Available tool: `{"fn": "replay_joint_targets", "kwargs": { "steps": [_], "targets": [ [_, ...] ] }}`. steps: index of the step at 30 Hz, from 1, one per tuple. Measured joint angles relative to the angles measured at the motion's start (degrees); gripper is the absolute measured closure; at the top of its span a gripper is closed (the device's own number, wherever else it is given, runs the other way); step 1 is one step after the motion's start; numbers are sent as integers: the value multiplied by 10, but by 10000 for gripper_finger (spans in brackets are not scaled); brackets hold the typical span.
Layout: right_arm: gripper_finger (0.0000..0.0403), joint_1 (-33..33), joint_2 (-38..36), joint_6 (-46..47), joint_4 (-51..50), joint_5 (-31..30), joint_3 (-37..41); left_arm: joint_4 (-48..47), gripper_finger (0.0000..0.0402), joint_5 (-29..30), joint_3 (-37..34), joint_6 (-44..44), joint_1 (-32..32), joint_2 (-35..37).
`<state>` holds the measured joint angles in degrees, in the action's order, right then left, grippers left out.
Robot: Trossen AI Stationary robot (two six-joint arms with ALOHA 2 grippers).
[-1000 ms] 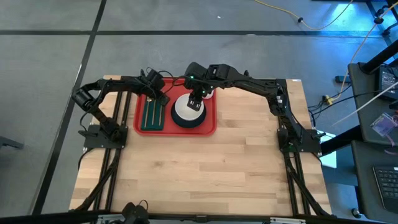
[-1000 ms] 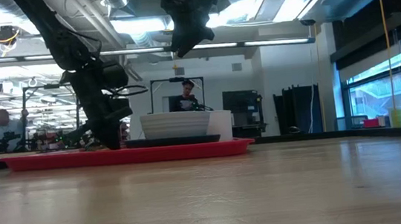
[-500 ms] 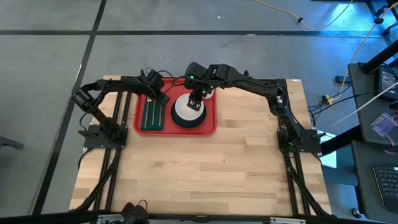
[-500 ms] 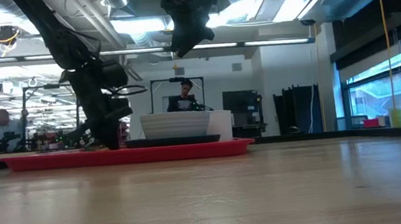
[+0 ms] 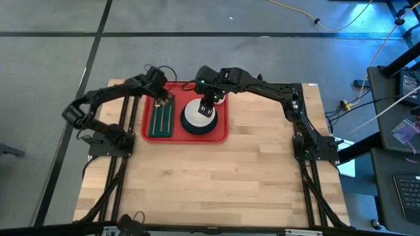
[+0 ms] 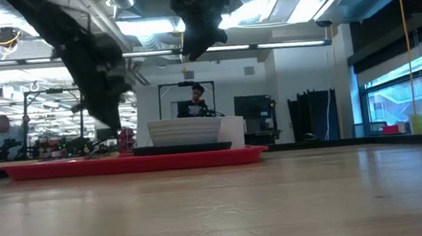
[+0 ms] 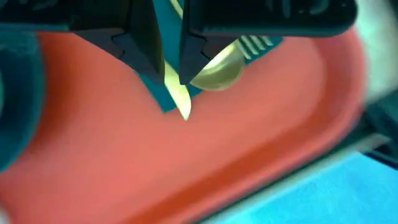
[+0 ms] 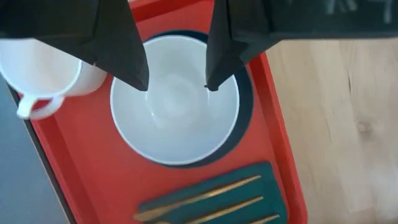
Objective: Set up tray
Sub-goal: Return to Home Position
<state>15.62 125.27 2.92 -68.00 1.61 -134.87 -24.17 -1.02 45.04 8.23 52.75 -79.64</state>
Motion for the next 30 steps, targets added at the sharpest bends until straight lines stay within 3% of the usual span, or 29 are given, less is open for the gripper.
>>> {"fn": "replay_joint_targets", "kwargs": {
  "steps": [9, 17, 22, 30],
  "targets": [
    [242, -9, -3, 16, -46, -6, 0, -12, 336, -18, 10, -6, -12, 217],
    [242, -36, -70, 0, 7, -33, 26, -35, 327, -27, -22, 30, -54, 448],
    [242, -60, -152, -3, 177, -30, 151, -37, 327, -37, -69, 61, -83, 569],
    [242, -95, -342, 44, 466, -12, 472, -65, 327, -33, -122, 89, -96, 699]
  ]
}}
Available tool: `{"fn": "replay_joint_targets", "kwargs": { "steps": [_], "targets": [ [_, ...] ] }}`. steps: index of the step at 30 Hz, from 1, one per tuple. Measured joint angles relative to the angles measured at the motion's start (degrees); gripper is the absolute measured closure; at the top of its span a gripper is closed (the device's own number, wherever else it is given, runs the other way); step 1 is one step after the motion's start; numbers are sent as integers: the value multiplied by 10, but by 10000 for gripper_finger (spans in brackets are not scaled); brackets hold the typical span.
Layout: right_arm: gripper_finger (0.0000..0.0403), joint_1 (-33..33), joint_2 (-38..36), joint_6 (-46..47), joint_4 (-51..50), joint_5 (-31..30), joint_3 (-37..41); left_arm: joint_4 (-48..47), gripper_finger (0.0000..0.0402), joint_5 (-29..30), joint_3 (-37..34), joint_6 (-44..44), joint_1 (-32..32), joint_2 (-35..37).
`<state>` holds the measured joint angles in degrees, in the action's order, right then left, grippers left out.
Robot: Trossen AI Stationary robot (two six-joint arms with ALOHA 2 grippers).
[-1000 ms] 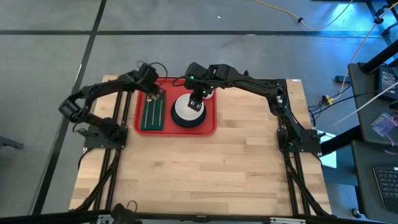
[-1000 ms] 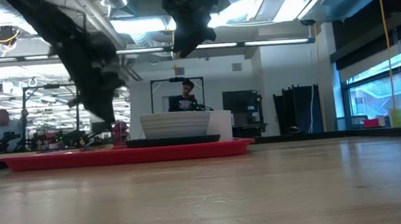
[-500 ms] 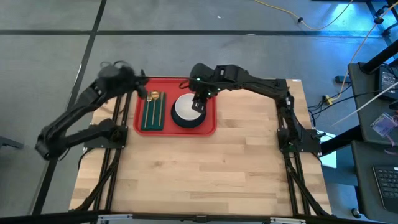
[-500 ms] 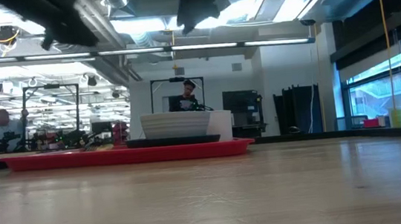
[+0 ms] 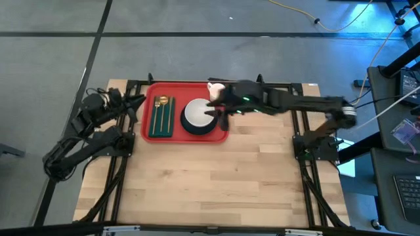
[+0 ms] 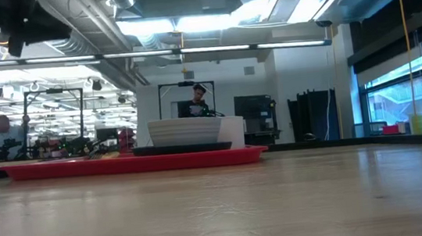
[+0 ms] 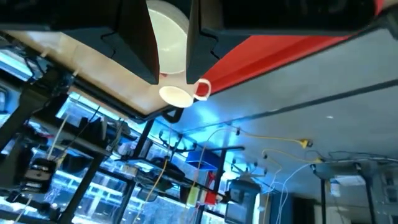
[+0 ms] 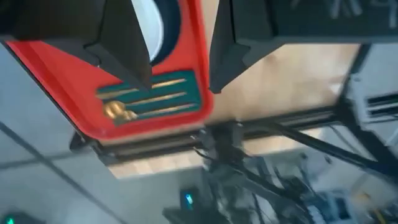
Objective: Set up tray
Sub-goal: Return to Home Position
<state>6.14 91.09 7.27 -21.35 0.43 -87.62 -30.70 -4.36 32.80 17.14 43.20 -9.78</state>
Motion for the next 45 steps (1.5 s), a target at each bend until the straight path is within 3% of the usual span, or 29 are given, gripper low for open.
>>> {"fn": "replay_joint_targets", "kwargs": {
  "steps": [5, 11, 20, 26, 33, 39, 45],
  "targets": [
    [242, -35, -138, -2, 117, -24, 187, -2, 327, -8, -36, 12, 0, 28],
    [242, -61, -329, 57, 142, -60, 387, -2, 327, -8, -71, -12, 0, 31],
    [242, -98, -570, 88, 324, -35, 648, -8, 327, -7, -81, 2, 0, 31],
    [242, -98, -668, 69, 393, -33, 746, -7, 327, -7, -81, 12, 0, 31],
    [242, -97, -746, 57, 417, -34, 796, -2, 327, -15, -81, 20, 0, 31],
    [242, -97, -786, 64, 422, -47, 842, 152, 327, -52, -156, 34, 0, 53],
    [242, -97, -815, 51, 455, -50, 873, 211, 327, -47, -230, 38, 0, 84]
  ]
}}
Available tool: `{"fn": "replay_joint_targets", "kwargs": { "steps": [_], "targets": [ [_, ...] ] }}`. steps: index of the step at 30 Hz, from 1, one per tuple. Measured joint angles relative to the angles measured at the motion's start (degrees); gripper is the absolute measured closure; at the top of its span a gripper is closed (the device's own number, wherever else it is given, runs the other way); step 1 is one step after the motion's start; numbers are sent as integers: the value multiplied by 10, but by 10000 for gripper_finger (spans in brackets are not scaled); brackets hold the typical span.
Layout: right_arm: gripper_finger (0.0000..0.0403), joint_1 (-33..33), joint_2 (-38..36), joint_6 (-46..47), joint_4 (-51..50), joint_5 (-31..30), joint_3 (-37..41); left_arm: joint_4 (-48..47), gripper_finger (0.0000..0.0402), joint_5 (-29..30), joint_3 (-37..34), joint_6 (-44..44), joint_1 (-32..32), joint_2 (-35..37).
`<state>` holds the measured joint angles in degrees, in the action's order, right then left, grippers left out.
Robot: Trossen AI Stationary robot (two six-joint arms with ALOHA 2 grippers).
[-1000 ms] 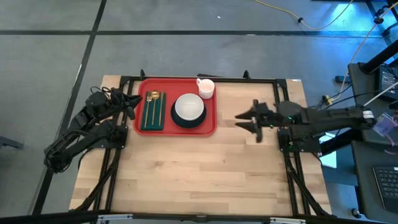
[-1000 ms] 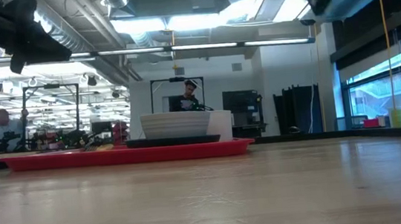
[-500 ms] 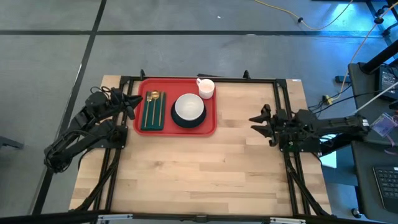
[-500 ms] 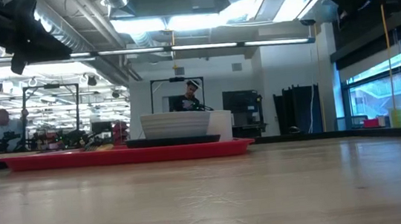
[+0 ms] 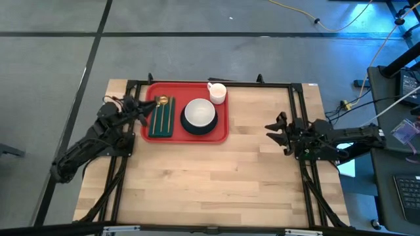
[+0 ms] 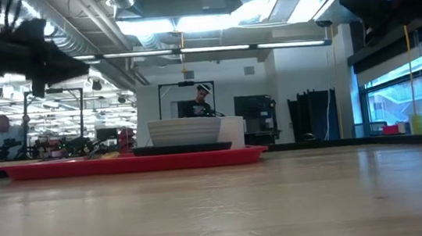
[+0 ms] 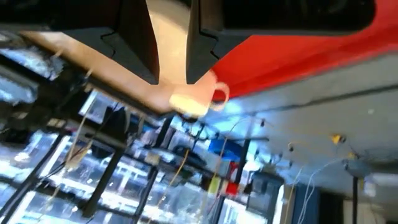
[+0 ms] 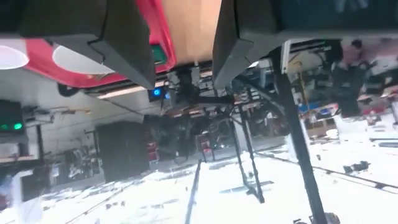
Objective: Set up tray
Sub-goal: Return to Home Position
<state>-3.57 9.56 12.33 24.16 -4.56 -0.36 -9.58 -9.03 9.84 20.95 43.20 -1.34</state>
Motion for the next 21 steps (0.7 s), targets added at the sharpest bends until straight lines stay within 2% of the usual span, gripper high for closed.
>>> {"fn": "replay_joint_targets", "kwargs": {
  "steps": [6, 12, 14, 21],
  "targets": [
    [242, 0, -5, -30, -3, -34, 0, 42, 327, -8, -65, 2, 0, 13],
    [242, 0, -5, -43, -66, -39, 0, 74, 327, -19, -76, -27, 0, 5],
    [242, 0, -5, -15, -96, -66, 0, 73, 327, -16, -76, -27, 0, 3],
    [242, 0, -5, 39, -168, -212, 0, 72, 327, -16, -76, -27, 0, 2]
  ]
}}
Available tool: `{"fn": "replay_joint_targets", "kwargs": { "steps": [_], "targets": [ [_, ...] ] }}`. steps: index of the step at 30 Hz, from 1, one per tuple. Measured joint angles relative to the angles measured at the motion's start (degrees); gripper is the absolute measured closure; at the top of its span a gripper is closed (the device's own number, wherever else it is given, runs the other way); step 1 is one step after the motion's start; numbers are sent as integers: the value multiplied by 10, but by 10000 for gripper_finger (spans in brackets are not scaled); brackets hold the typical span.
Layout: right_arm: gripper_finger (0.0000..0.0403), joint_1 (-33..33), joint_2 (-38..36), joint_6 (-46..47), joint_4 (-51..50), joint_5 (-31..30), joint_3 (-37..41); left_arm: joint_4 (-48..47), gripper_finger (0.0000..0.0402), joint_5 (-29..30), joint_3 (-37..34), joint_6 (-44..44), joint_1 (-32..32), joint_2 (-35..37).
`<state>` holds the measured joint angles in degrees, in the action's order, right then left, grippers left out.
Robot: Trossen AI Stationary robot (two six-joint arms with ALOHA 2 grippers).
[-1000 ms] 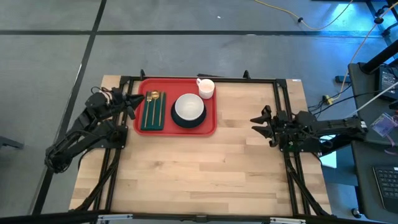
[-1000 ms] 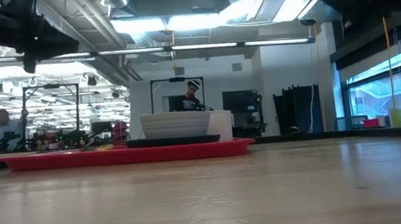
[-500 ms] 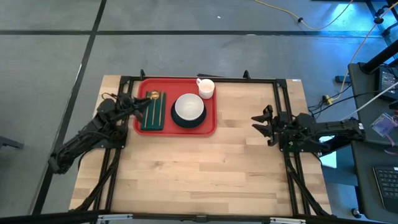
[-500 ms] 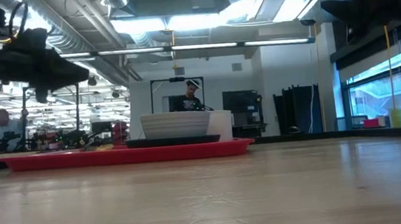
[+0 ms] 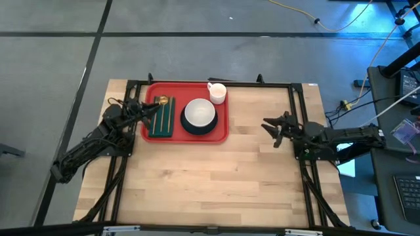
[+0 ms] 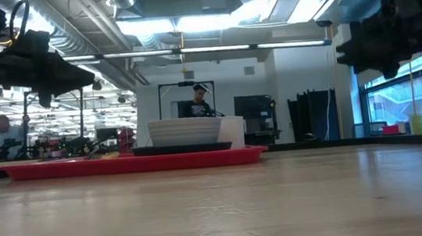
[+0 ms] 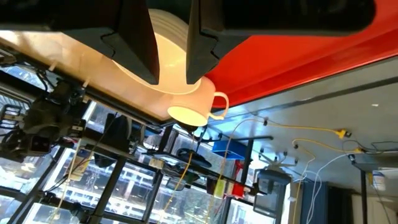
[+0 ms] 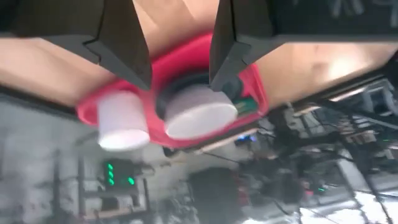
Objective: Set up tray
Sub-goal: Return to Home Position
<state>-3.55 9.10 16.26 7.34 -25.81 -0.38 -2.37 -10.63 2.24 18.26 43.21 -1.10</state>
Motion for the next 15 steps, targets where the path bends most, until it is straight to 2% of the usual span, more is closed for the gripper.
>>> {"fn": "replay_joint_targets", "kwargs": {
  "steps": [3, 15],
  "targets": [
    [242, 0, 1, 20, -28, -12, 0, 0, 327, 0, 0, 0, 0, 0],
    [242, 0, 2, 15, -26, -2, 0, 0, 327, 0, 0, 0, 0, 0]
  ]
}}
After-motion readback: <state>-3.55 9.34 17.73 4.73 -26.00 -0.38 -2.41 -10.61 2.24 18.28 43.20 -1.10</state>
